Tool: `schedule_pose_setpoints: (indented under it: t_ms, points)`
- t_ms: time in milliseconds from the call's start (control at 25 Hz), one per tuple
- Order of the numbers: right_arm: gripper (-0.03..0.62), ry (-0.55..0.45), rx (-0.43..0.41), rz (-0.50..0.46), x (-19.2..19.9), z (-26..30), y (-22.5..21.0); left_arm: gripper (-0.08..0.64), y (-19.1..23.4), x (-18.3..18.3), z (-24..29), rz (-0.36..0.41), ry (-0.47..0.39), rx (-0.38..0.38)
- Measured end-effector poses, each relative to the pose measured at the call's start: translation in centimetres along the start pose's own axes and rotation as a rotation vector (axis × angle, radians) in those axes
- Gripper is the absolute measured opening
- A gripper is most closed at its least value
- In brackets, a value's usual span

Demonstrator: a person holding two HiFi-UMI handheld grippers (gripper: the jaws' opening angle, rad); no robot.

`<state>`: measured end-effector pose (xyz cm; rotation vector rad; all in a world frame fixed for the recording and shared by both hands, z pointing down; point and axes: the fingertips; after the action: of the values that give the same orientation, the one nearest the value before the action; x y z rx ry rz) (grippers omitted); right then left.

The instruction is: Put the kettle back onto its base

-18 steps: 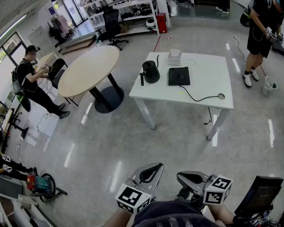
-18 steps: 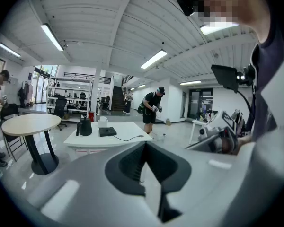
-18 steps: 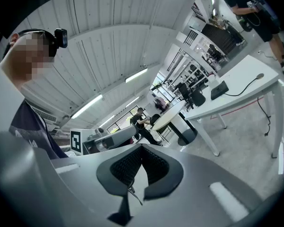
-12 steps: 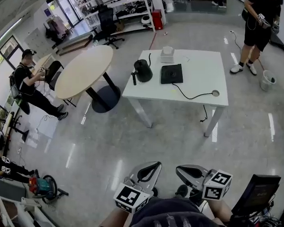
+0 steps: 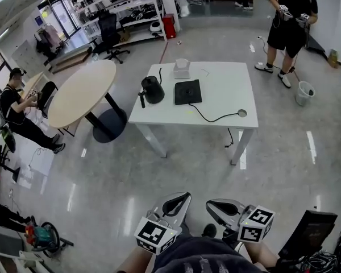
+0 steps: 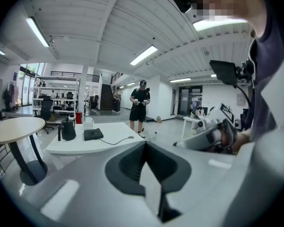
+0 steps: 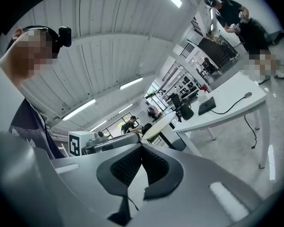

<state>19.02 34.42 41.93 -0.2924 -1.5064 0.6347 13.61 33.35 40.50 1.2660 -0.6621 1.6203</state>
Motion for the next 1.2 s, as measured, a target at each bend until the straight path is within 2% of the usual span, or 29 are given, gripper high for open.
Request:
schedule_pose_setpoints:
  t_ms: [320, 720, 880, 1040, 1200]
  points:
    - [0.002, 0.028, 0.087, 0.008, -1.1, 5.3, -1.0, 0.002, 5.8, -1.5, -0.3, -0.043, -0.074, 0.060]
    - [0.002, 0.133, 0.121, -0.067, -2.6, 17.1, -0.3, 0.002, 18.1, -3.2, -2.8, -0.133, -0.167, 0.070]
    - [0.002, 0.136, 0.144, -0.077, -2.7, 20.1, -0.4, 0.002, 21.1, -3.1, -3.0, -0.130, -0.180, 0.097]
    - [0.002, 0.158, 0.156, -0.070, -3.1, 22.1, -0.9, 0.002, 23.3, -3.4, -3.2, -0.143, -0.195, 0.091]
    - [0.002, 0.163, 0.125, -0.073, -3.6, 24.3, -0.9, 0.002, 25.2, -3.5, -3.6, -0.148, -0.185, 0.067]
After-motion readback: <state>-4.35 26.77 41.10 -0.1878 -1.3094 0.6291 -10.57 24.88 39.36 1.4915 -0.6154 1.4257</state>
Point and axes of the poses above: the fingertips, and each gripper's own axes: z forward along the fingers, y to its left, x out of its underside, and after that the axes turned 5 degrees about -z, right-handed
